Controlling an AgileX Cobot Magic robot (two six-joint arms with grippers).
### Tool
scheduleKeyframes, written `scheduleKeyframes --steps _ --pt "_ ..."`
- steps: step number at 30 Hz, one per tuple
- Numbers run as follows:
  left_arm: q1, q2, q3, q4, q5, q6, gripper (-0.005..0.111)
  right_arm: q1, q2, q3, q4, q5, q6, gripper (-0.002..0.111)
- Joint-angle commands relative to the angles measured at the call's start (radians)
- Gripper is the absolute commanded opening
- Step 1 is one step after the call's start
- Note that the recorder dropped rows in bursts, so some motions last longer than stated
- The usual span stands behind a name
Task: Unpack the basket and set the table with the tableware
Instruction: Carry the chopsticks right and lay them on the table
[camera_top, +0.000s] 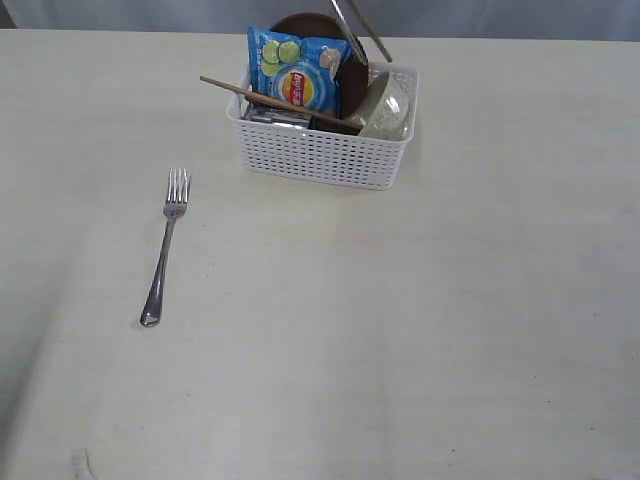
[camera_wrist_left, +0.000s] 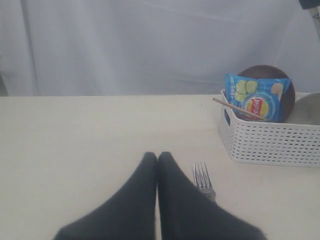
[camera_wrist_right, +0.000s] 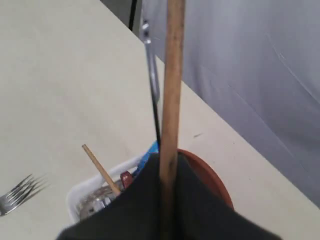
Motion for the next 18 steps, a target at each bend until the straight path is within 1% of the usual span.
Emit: scheduleKeyframes --steps 1,7,11,13,15,18 --pt "-0.001 -0.004 0.003 -0.003 -0.006 0.0 0.0 -0.065 -0.055 0.003 -0.177 0.109 0.254 0.0" --pt "-0.001 -0.004 0.003 -0.003 -0.006 0.0 0.0 -0.246 -0.059 0.005 -0.178 0.374 0.369 0.0" --pt "-0.001 -0.004 0.003 -0.003 -0.006 0.0 0.0 -0.398 -0.015 0.014 -0.176 0.562 0.454 0.0" --pt "-0.001 -0.004 0.003 -0.003 -0.006 0.0 0.0 -0.464 0.007 0.039 -0.161 0.571 0.485 0.0" --pt "-0.001 -0.004 0.003 -0.003 -0.006 0.0 0.0 -0.529 0.037 0.089 -0.11 0.543 0.495 0.0" --pt "-0.001 -0.004 0.003 -0.003 -0.006 0.0 0.0 -0.593 0.089 0.173 -0.028 0.488 0.476 0.0"
